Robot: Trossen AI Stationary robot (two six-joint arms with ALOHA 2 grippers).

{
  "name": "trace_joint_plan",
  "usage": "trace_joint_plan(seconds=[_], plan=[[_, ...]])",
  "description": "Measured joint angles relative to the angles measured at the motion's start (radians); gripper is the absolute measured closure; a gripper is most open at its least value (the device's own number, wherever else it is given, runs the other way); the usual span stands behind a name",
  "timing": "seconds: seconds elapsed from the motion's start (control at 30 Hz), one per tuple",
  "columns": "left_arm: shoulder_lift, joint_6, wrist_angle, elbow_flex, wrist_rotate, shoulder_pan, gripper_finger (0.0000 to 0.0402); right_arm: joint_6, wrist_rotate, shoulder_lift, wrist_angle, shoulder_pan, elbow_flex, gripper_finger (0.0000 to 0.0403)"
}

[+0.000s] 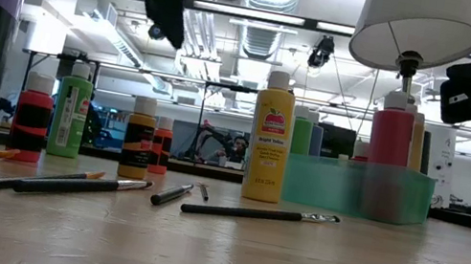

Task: Pick & Place Paint Supplies
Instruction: Put the small orange paint bottle into the green bin

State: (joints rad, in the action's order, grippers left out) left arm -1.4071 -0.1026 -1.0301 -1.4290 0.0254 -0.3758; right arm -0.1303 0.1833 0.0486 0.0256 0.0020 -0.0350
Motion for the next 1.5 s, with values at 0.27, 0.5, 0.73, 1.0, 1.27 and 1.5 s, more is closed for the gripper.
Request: trace_joint_plan(seconds=[0.27, 0.5, 0.73, 1.0, 1.27, 1.5], plan=[[-0.118, -0.167, -0.052, -0.037, -0.024, -0.086, 0.0197, 0.000, 0.000, 0.000, 0.000, 0.000, 0.000, 0.0390], [-0.176, -0.281, -0.025, -0.037, -0.077, -0.161, 0.0197, 0.000, 0.000, 0.000, 0.000, 0.000, 0.000, 0.0390], [-0.228, -0.368, -0.024, -0.037, -0.088, -0.187, 0.0197, 0.000, 0.000, 0.000, 0.000, 0.000, 0.000, 0.0390], [-0.278, -0.391, -0.017, -0.036, -0.091, -0.187, 0.0197, 0.000, 0.000, 0.000, 0.000, 0.000, 0.000, 0.0390], [-0.313, -0.400, -0.014, -0.026, -0.089, -0.191, 0.0197, 0.000, 0.000, 0.000, 0.000, 0.000, 0.000, 0.0390], [-0.317, -0.406, 0.034, -0.006, -0.087, -0.192, 0.0197, 0.000, 0.000, 0.000, 0.000, 0.000, 0.000, 0.0390]])
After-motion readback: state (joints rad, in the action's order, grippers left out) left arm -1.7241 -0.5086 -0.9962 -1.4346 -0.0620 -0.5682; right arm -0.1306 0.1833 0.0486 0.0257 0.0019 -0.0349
